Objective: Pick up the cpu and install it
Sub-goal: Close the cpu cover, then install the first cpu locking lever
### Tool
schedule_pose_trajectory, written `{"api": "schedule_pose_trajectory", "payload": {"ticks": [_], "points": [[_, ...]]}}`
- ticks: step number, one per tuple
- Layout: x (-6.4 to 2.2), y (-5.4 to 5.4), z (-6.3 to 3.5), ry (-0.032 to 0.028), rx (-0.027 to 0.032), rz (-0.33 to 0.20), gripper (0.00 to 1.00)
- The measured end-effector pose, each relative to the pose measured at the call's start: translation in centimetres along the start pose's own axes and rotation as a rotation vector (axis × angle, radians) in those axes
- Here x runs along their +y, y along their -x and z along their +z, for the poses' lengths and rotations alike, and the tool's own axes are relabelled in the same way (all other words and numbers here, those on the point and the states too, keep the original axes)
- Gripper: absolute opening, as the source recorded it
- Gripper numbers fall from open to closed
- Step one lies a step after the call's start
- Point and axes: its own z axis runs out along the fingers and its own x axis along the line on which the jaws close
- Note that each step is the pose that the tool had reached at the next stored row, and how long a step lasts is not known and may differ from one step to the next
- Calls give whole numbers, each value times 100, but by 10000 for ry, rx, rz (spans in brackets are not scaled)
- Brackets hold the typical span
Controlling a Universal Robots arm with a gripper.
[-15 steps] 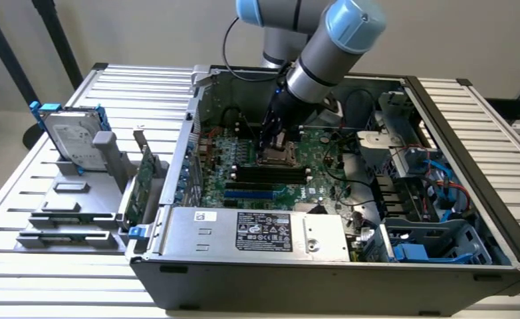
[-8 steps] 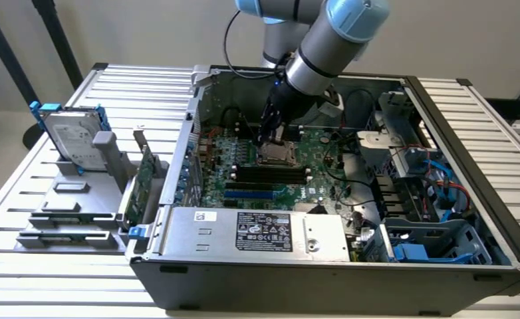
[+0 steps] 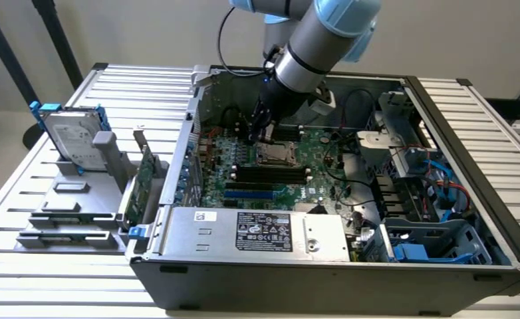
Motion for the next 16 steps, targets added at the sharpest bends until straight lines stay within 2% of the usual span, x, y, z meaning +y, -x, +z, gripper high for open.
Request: {"api": "schedule_pose_trajectory", "payload": {"ticks": [4,16], "points": [[-55,-1,-12,2,4,-1,11],[-56,-1,-13,-1,52,-21,11]]}}
